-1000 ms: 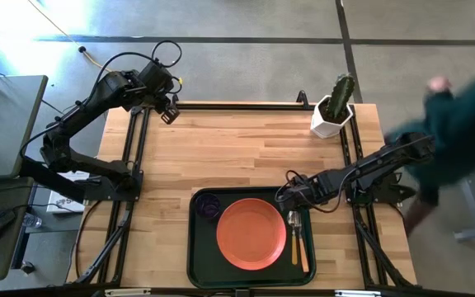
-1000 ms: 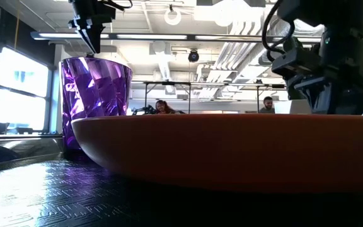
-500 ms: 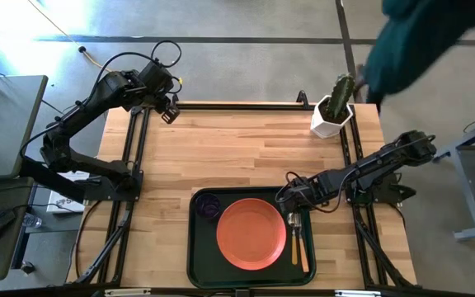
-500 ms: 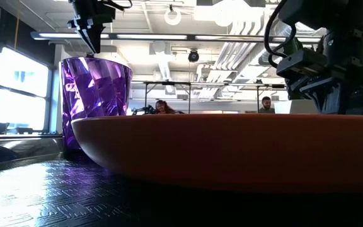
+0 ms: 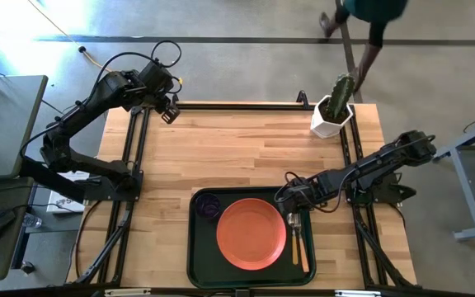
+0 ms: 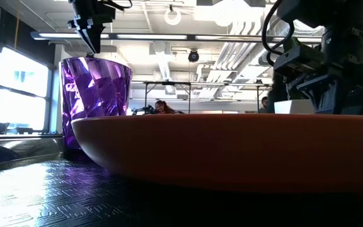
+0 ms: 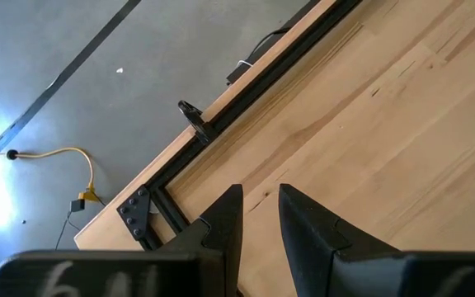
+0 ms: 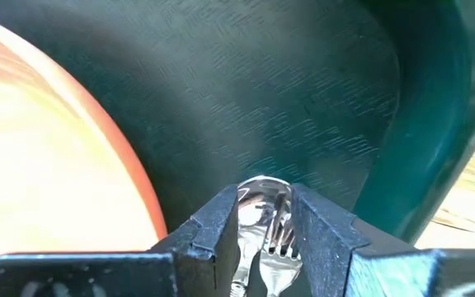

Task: Pick and place plate/cup/fork/spoon on tray
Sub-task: Adjust the yellow spoon on the black tray

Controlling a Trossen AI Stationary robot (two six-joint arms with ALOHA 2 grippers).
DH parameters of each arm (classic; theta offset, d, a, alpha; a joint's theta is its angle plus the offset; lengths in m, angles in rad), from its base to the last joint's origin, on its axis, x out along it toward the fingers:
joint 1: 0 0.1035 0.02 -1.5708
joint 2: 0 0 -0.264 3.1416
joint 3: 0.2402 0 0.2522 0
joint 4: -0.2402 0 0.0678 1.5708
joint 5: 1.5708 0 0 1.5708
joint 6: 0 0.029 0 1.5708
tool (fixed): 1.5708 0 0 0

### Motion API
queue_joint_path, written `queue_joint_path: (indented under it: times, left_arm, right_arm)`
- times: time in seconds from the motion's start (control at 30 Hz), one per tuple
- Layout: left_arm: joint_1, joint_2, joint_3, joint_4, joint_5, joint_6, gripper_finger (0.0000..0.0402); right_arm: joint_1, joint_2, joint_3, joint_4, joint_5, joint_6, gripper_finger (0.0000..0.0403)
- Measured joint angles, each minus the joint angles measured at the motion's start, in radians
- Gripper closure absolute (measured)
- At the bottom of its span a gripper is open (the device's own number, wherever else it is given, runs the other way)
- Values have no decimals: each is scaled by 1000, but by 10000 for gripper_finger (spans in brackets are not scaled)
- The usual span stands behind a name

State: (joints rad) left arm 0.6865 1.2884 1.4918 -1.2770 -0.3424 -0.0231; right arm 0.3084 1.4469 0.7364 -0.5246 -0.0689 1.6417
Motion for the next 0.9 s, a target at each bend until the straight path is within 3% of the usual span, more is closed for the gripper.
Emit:
queue_joint_path:
  times: [0.9]
  left_arm:
    - [0,0,0,5,0,1,330]
  right_arm:
    - [0,7,1,75,-13,12,300]
